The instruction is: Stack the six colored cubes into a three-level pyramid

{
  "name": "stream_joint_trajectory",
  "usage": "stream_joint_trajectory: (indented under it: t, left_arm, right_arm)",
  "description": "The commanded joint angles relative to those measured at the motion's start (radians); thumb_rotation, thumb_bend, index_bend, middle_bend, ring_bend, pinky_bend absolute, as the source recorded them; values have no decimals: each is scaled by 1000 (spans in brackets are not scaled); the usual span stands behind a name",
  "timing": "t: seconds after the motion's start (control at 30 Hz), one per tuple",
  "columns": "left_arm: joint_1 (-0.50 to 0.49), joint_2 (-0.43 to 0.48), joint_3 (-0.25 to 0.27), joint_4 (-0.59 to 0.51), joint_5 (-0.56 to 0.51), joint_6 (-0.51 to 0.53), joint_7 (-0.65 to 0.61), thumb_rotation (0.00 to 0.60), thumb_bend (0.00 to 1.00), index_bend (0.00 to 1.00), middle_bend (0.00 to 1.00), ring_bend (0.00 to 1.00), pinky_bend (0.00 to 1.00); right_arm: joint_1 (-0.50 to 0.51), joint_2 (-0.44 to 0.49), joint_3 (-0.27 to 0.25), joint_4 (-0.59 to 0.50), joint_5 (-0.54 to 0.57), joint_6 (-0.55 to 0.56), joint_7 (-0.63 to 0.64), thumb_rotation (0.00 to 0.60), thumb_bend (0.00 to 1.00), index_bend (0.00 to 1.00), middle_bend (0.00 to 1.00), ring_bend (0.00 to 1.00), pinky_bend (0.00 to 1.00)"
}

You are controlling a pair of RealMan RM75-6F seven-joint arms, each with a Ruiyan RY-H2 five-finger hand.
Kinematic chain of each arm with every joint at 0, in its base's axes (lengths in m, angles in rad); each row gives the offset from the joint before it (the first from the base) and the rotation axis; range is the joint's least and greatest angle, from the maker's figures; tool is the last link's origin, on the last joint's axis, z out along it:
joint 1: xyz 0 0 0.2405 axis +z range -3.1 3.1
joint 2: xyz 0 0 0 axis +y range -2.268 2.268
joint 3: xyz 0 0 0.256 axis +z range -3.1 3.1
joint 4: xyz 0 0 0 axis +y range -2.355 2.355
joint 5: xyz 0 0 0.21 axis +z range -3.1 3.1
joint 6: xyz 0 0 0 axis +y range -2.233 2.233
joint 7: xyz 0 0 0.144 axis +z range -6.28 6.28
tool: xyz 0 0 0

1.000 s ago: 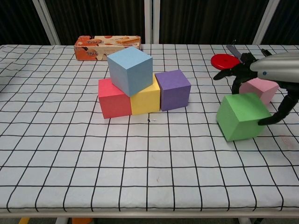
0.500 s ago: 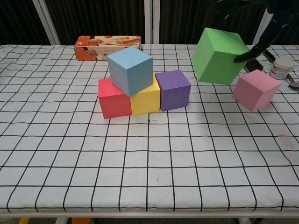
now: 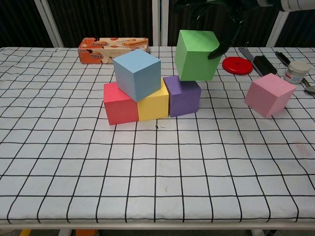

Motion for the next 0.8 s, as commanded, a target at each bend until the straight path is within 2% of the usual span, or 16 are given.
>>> stream_joint_trajectory:
  t: [0.03, 0.43, 0.8]
  left_arm:
    - [8, -1, 7, 3, 17, 14, -9, 600, 1, 138, 207, 94, 203]
    - [9, -5, 19, -2, 46, 6, -30, 600, 1, 137, 205, 94, 203]
    - [15, -11, 21, 4, 51, 1, -56, 600, 1, 137, 205, 93, 203]
  right_arm:
    - [73, -29, -30, 16, 85, -7, -76, 600, 152, 0, 460, 23, 0]
    - [186, -36, -86, 33, 249, -9, -162, 600, 152, 0, 456, 23, 0]
    - [244, -68, -120, 43, 325, -4, -162, 600, 153, 0, 456, 23, 0]
